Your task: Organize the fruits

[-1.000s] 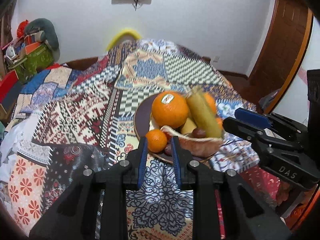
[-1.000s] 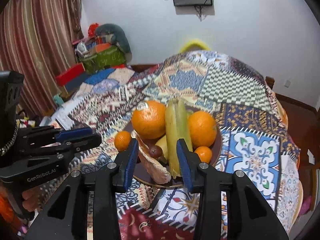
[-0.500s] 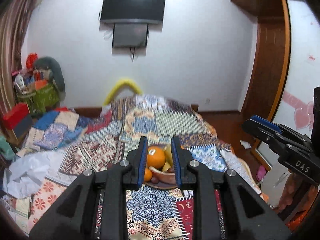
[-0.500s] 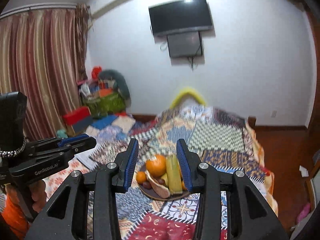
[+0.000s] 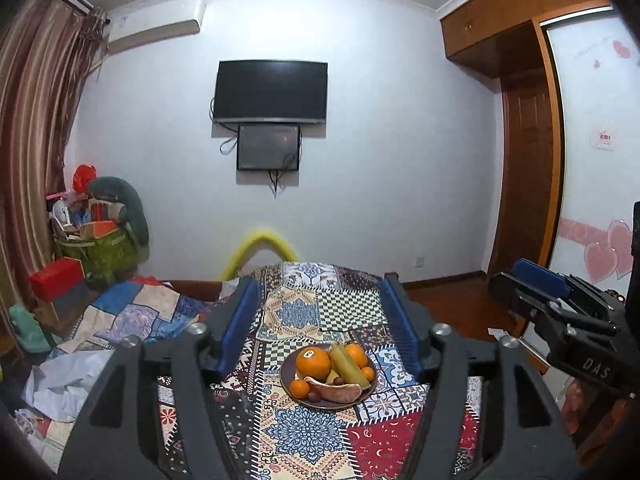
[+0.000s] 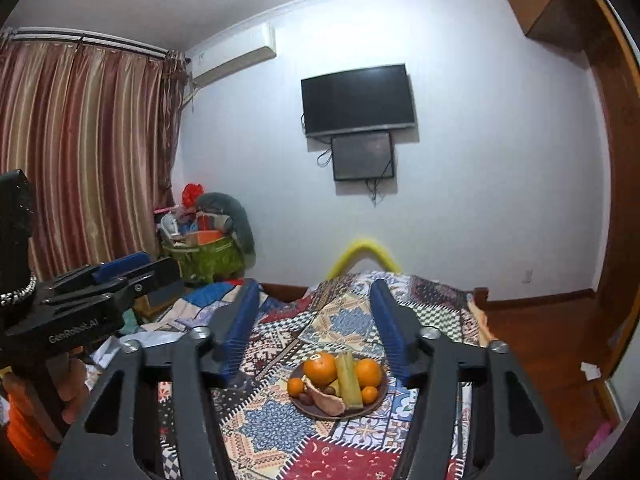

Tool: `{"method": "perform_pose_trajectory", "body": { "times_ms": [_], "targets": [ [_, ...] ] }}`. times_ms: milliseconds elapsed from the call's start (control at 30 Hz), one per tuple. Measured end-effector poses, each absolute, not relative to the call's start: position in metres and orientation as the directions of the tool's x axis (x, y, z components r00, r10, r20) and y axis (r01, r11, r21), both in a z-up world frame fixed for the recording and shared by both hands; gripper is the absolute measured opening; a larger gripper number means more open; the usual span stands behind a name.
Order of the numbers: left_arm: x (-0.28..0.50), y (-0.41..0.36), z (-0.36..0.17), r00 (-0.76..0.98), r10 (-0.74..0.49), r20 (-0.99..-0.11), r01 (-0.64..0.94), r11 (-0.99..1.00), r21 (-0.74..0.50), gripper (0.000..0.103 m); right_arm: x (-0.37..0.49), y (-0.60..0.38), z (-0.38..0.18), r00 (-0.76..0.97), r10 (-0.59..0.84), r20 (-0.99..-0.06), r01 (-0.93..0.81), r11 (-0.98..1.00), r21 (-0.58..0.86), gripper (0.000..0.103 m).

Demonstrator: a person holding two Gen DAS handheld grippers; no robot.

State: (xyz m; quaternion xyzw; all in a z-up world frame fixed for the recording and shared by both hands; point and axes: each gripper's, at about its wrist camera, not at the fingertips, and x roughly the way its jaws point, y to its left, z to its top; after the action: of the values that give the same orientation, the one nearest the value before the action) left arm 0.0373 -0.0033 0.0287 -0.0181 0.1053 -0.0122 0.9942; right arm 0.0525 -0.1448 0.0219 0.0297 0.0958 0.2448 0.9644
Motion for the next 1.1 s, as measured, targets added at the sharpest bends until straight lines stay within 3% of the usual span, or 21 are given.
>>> {"method": "perform_pose_trajectory", "body": {
  "times_ms": [133, 400, 667, 1100],
  "targets": [
    [0.03, -0.002, 0.032, 0.98, -0.027, -0.197, 0.018, 0.999, -0.046, 0.079, 0.047, -0.146, 0.023, 0.88, 0.451, -0.149, -0.44, 0.892, 0.103, 0.077],
    [0.027, 0.0, 0.032, 0.983, -0.008, -0.186, -0.002, 0.999, -0.054, 0.097, 0.038, -0.149, 0.026, 0.909, 0.401, -0.116, -0.39, 0.914, 0.107, 0.103],
    [0.023, -0.005, 0.031, 0.985, 0.011, -0.171, -0.018, 0.999, -0.036, 0.103, 0.031, -0.15, 0.023, 0.917, 0.382, -0.111, -0.374, 0.923, 0.088, 0.103],
    [0.025, -0.005, 0.029, 0.984, 0.014, -0.176, -0.021, 0.999, -0.035, 0.103, 0.027, -0.152, 0.022, 0.921, 0.373, -0.113, -0.366, 0.928, 0.078, 0.103]
  ]
}}
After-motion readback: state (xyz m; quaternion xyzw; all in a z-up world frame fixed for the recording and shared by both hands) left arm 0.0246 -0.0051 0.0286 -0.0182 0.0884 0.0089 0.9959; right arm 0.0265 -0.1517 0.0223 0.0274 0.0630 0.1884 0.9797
